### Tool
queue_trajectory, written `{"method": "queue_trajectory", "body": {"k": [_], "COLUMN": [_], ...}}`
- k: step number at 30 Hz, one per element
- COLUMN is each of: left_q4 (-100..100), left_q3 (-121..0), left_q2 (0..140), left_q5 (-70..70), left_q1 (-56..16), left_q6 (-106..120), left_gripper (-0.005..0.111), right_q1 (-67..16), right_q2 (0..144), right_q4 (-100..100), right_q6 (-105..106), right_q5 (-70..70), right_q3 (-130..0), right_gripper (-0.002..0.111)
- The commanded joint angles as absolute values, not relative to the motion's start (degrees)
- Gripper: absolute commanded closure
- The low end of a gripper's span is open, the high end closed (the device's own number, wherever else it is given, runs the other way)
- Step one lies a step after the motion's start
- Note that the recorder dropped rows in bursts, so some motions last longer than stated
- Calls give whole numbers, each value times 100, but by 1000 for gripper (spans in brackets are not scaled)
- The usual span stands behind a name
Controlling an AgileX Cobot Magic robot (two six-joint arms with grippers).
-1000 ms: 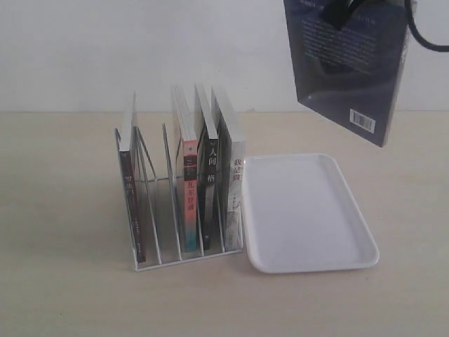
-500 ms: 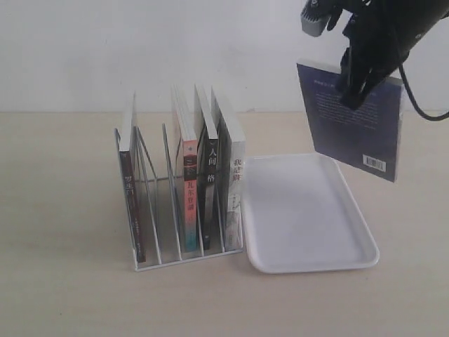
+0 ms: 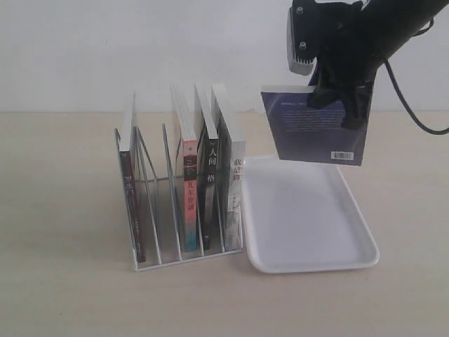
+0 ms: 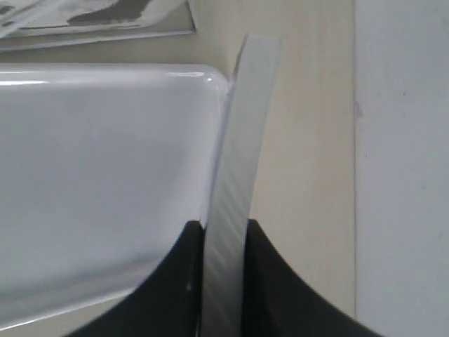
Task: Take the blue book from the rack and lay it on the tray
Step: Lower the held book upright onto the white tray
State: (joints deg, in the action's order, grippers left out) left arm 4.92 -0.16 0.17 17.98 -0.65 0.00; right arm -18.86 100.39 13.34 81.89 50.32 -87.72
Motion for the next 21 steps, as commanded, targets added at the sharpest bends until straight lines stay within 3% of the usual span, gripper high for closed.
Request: {"method": "queue_trajectory", "body": {"k": [1, 21], "left_q4": [493, 493], "left_q3": [0, 0], "left_q2": [0, 0], "left_q5": [1762, 1762], "left_q1": [-49, -49], "left_q6": [-43, -43], "left_gripper": [102, 102], "right_q1": [-1884, -1884], "right_q2": [9990, 10448], "right_q4": [2298, 2284], "right_q6": [9121, 9594], "right_q5": [4920, 4233], "right_q3": [-8795, -8260], "right_gripper": [108, 108]}}
